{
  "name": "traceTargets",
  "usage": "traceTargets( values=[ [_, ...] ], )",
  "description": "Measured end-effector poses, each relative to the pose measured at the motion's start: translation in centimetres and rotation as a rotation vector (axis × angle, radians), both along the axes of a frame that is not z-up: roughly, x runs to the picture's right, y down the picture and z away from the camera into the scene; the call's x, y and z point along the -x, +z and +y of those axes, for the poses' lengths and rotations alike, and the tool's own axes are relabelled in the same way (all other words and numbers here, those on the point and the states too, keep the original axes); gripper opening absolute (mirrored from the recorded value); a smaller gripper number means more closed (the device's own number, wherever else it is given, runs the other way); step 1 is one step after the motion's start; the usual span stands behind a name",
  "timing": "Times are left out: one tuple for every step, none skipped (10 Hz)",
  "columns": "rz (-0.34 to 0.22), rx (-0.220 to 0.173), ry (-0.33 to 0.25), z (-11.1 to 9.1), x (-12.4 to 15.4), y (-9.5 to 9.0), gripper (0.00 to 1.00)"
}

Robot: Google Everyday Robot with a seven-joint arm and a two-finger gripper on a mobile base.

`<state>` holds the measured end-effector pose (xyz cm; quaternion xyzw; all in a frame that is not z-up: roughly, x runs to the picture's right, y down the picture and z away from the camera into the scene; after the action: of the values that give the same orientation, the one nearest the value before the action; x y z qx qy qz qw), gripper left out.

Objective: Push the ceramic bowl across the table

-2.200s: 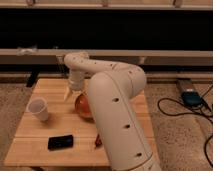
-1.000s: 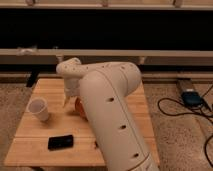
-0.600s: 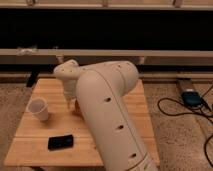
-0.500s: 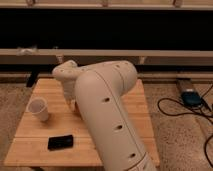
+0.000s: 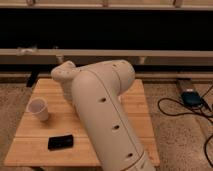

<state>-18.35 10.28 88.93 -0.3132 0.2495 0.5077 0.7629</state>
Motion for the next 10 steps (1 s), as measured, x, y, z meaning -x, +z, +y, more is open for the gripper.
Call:
traceTargets(
  values=[
    [-0.001, -0.022, -0.013, -1.1, -0.3, 0.5, 0.00],
    [-0.010, -0.044, -0.027, -2.3, 0.0, 1.1, 0.00],
    [-0.024, -0.058, -0.037, -3.0, 0.8, 1.4, 0.00],
    [-0.045, -0.073, -0.048, -3.9, 1.9, 1.8, 0.00],
    [-0.075, -0.090, -0.059, -4.9, 3.2, 1.9, 0.00],
    [-0.095, -0.100, -0.067, -5.4, 4.0, 1.8, 0.00],
    [-0.126, -0.107, -0.079, -5.9, 4.9, 1.6, 0.00],
    [-0.158, -0.114, -0.083, -6.3, 5.9, 1.3, 0.00],
    [-0.214, -0.108, -0.082, -6.3, 7.8, 0.2, 0.00],
    [-0.257, -0.104, -0.083, -6.3, 9.1, -1.2, 0.00]
  ],
)
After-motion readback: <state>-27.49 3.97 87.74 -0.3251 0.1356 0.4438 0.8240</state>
